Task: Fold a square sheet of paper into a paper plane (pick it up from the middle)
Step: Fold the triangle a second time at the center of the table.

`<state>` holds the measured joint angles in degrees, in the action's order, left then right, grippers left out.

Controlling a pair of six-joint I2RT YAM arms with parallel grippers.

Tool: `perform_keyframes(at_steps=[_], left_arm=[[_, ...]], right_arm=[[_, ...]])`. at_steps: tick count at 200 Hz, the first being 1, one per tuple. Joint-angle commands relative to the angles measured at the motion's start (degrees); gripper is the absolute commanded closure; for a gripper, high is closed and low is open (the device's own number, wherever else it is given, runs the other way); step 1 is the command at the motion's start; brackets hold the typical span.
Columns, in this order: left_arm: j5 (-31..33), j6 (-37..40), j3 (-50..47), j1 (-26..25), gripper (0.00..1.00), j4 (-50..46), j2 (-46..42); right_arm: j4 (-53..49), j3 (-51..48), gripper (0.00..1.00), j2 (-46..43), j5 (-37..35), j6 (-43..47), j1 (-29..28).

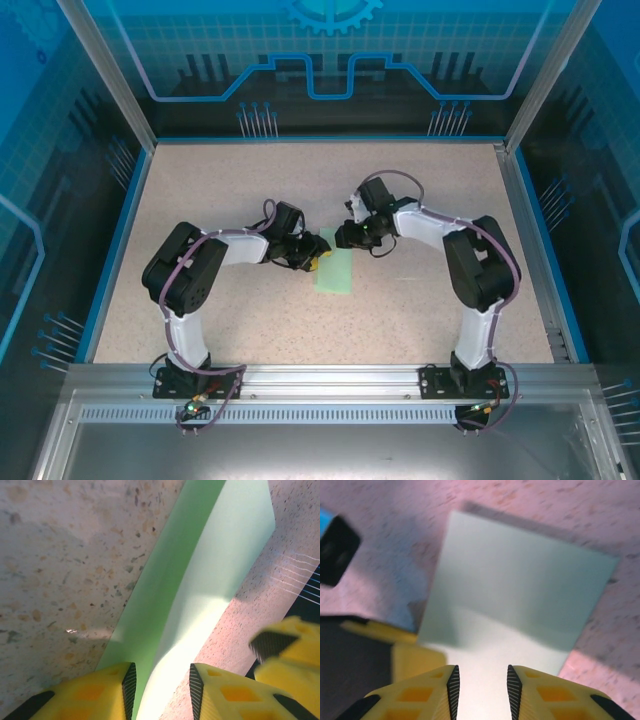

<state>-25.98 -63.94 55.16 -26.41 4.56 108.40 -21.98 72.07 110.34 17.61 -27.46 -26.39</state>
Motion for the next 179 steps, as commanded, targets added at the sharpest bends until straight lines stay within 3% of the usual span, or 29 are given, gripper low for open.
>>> perform_keyframes(at_steps=[1,52,122,179], left_arm=[[0.5,1.9,0.5,-0.4,0.64,-2.6,1.2],[-0.3,2.7,0.5,-0.6,0.63,-2.9,-0.4],[-2.6,3.9,-3.4,-3.5,0.55,-4.9,-8.3],[-5.9,-0.3,-7.0,-5.0,0.57,2.0,-10.8]], right_arm=[[-1.5,2.5,0.67,3.0,-3.6,-3.7,1.2],[-5.3,5.8,0.70,8.1,-3.6,-3.9,1.2],[-9.0,7.1,0.70,9.7,-7.0,-5.4,1.2],[-10.3,8.5,0.70,10.6,-7.2,-5.9,1.2]])
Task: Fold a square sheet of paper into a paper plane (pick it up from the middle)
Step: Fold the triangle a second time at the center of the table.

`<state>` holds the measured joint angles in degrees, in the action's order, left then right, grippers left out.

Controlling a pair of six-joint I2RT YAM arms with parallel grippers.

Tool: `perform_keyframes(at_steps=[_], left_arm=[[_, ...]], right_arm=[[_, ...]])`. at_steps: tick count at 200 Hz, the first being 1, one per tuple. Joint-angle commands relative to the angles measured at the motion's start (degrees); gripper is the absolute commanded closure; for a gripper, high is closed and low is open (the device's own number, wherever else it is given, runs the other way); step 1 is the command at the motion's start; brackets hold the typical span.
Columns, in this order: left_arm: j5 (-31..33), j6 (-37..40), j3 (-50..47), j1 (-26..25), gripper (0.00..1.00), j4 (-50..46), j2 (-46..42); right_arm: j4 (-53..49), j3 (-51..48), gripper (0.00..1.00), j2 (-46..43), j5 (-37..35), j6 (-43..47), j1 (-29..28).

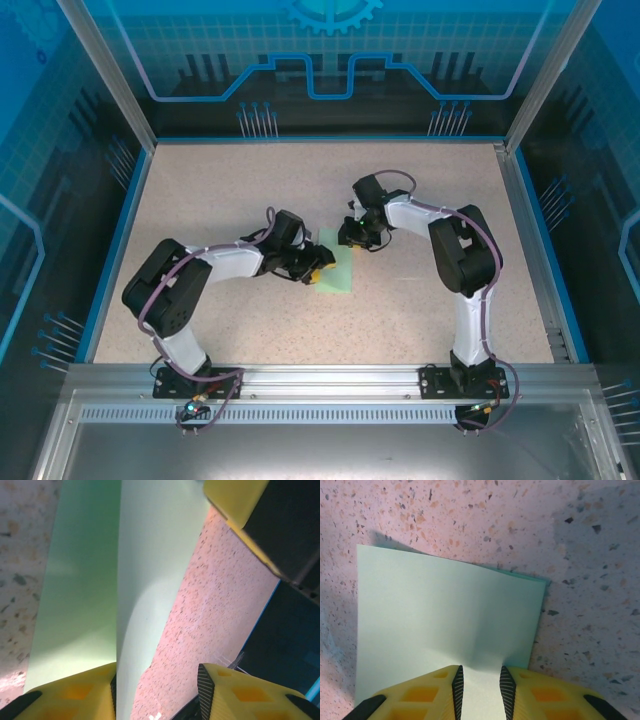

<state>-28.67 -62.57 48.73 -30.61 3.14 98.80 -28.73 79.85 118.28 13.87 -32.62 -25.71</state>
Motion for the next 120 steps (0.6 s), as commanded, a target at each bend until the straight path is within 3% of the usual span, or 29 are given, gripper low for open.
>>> perform_keyframes(at_steps=[1,25,82,120], left_arm=[[-3.3,-1.8,-0.6,-0.9,0.57,3.6,-1.2],[-5.1,-5.0,-0.4,-1.0,0.60,9.7,-0.8],[-3.7,-3.4,3.5,-1.0,0.59,8.8,3.4],[-2.9,-4.0,4.0,-1.0,0.51,12.3,6.2]], right_arm=[[-3.6,0.7,0.70,2.6,-3.5,-0.7,0.5],[-4.1,1.2,0.70,2.8,-3.6,-0.8,0.5],[-4.9,1.9,0.69,3.2,-3.3,-0.1,0.5],[-4.4,1.6,0.67,1.2,-0.8,0.5,0.8]])
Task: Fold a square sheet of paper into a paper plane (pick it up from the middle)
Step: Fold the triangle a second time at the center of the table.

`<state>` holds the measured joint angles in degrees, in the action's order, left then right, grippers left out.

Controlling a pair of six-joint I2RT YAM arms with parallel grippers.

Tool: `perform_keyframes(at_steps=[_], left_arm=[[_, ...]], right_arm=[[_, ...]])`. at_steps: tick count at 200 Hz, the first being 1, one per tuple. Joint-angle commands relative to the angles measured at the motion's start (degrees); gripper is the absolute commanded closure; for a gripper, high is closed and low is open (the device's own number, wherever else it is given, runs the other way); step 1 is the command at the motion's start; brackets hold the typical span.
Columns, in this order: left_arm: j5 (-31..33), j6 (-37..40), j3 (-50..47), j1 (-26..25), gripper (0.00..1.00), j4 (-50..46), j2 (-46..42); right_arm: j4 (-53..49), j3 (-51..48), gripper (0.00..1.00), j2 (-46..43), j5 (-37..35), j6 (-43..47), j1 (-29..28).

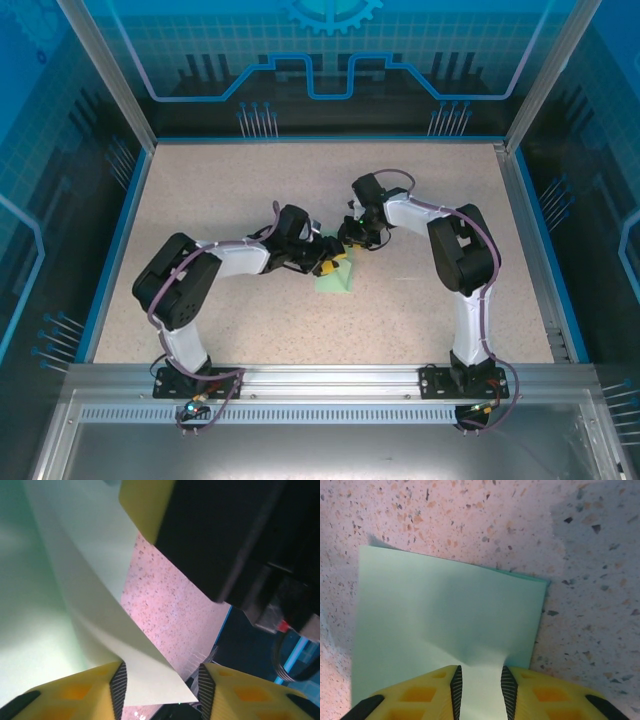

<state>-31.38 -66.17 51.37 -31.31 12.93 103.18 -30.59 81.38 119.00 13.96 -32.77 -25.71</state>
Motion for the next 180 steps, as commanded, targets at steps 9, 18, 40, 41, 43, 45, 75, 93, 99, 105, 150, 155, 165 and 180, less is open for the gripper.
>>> perform_keyframes(at_steps=[9,18,40,41,43,45,75,93,99,105,150,155,165,180], left_arm=[[0.1,-0.2,1.6,-0.3,0.50,2.5,2.2],[0.4,0.1,1.6,-0.3,0.49,2.3,2.5],[0.7,0.1,1.6,-0.3,0.49,2.3,3.2],[0.7,0.1,1.6,-0.3,0.50,2.4,3.2],[0.7,0.1,1.7,-0.3,0.50,2.4,3.3],[0.7,0.1,1.6,-0.3,0.50,2.4,3.3],[1.5,0.5,1.4,-0.3,0.53,1.5,3.0],[2.0,0.8,1.2,-0.3,0.57,0.7,2.8],[2.0,0.8,1.1,-0.3,0.57,0.6,2.8],[2.1,0.8,1.1,-0.3,0.58,0.6,2.8],[2.6,0.7,0.7,-0.3,0.65,0.3,2.6],[2.7,0.7,0.7,-0.3,0.65,0.3,2.6],[2.7,0.7,0.7,-0.3,0.65,0.3,2.6],[2.7,0.7,0.7,-0.3,0.65,0.3,2.5]], right_arm=[[-1.7,-0.5,0.65,-0.6,1.0,0.7,1.0],[-0.5,-1.0,0.63,-1.9,3.2,0.5,1.4],[3.3,-3.2,0.58,-6.1,9.3,-0.2,2.6],[3.4,-3.3,0.58,-6.3,9.3,-0.2,2.6],[3.6,-3.5,0.58,-6.7,9.7,-0.3,2.7],[3.7,-3.7,0.58,-7.1,9.9,-0.3,2.8],[4.5,-8.5,0.56,-14.3,9.4,-0.2,4.1],[5.3,-13.4,0.57,-17.9,9.8,0.6,5.4],[5.7,-15.1,0.57,-18.8,10.4,0.9,5.7],[6.2,-16.8,0.58,-19.8,11.1,1.2,5.8],[12.2,-25.0,0.60,-22.4,18.5,1.7,5.1],[12.4,-25.3,0.60,-22.3,18.8,1.7,4.9],[13.0,-25.7,0.61,-22.2,18.9,1.9,4.5],[13.5,-26.0,0.62,-22.0,18.7,2.0,4.2]])
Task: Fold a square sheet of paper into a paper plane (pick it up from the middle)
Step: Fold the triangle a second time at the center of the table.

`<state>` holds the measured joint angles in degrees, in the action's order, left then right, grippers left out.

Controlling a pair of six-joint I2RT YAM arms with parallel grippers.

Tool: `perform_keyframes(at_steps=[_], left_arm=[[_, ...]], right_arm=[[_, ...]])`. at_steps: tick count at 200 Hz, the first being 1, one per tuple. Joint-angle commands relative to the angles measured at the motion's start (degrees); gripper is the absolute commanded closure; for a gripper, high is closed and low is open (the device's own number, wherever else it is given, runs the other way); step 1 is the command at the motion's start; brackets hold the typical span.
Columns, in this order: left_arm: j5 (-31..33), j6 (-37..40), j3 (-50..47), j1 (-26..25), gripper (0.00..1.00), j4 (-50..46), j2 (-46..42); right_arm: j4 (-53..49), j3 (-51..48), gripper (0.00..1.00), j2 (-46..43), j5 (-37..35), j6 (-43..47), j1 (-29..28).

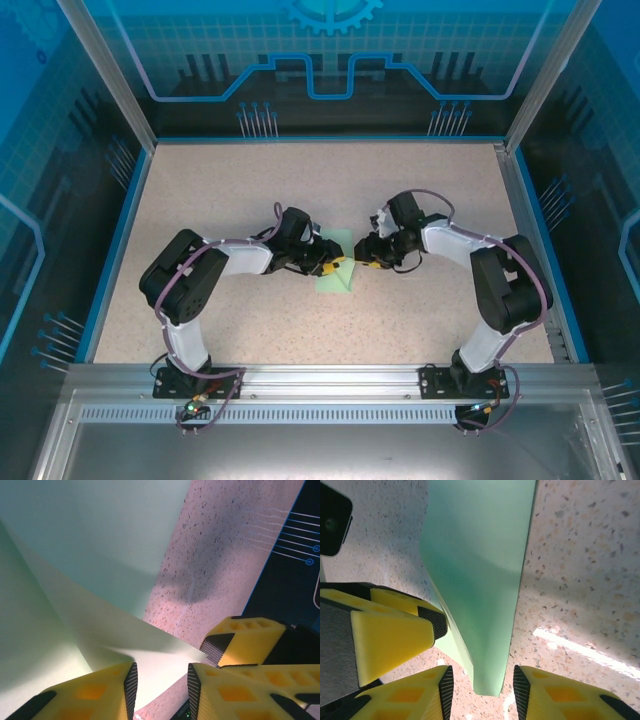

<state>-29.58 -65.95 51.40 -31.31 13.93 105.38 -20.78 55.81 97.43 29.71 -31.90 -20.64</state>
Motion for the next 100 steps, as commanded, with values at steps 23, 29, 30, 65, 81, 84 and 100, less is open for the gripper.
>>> perform_keyframes(at_steps=[23,29,30,65,81,84,100], left_arm=[[0.8,0.4,0.8,-0.4,0.66,-0.9,0.2],[0.8,0.4,0.8,-0.3,0.66,-1.1,0.1],[0.8,0.4,0.8,-0.3,0.66,-1.1,0.1],[1.0,0.4,0.8,-0.3,0.66,-1.3,0.0],[1.0,0.4,0.8,-0.3,0.66,-1.3,0.0],[1.0,0.3,0.8,-0.3,0.66,-1.3,-0.1],[0.9,0.5,0.8,-0.3,0.66,-1.3,-0.1]], right_arm=[[3.7,-0.3,0.64,0.9,2.8,1.6,-1.0],[3.8,-0.3,0.65,1.2,2.9,1.6,-1.1],[3.9,-0.3,0.65,1.2,2.9,1.6,-1.1],[4.5,0.2,0.68,2.6,3.7,1.9,-1.3],[4.8,0.3,0.71,3.2,4.5,2.3,-1.3],[4.8,0.2,0.71,3.4,4.6,2.4,-1.4],[5.0,-0.1,0.75,3.5,4.6,2.6,-1.5]])
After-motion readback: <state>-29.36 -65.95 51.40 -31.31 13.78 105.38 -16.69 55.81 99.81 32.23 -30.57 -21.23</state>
